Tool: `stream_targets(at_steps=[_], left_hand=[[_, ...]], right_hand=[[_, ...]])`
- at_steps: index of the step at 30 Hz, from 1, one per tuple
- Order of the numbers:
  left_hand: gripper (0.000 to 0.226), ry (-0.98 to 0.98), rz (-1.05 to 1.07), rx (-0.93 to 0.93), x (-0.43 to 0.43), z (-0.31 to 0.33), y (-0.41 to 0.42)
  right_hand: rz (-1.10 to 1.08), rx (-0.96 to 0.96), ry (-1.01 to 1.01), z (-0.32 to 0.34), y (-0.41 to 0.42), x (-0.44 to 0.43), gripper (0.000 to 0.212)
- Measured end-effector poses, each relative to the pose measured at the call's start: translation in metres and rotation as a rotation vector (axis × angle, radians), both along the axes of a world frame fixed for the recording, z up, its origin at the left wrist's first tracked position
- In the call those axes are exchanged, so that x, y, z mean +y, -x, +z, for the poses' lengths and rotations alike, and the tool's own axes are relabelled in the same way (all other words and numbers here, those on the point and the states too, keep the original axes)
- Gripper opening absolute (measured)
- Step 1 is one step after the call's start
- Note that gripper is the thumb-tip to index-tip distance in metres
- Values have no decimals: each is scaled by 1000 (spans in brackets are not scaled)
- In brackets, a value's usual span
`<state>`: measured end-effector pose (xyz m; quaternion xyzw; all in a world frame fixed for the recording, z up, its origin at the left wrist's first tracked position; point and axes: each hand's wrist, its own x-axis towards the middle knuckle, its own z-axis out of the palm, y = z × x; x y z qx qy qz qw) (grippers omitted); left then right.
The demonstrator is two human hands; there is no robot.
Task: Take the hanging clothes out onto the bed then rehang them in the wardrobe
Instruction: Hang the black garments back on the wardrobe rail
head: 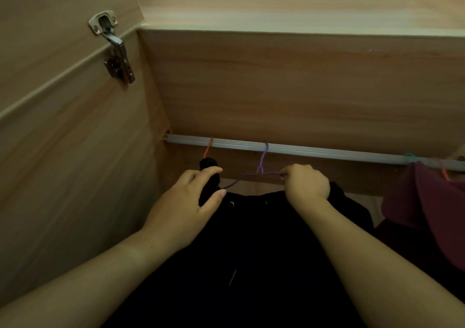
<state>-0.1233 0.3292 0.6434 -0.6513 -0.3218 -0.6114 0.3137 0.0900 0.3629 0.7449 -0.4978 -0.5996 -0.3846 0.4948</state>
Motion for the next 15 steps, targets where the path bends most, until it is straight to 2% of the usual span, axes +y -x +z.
stream_targets(at_steps=[5,7,11,13,15], left_hand=[[45,-7,1,-5,-3,1,2],[45,1,-8,-17,-3,0,4],[51,25,-32,-29,-4,-10,-2],[56,49,-46,-9,-5,-21,-9],[61,94,-29,26,-6,-34,-14]], right_hand=[[-10,-54,-3,-1,5,1,26],[-31,-132,-32,-3,4,-1,26],[-213,-281,-137,-18,-5,-18,46],[-239,-246,-185,-33,-14,-29,57],[-157,-131,-176,-53,-26,-40,64]])
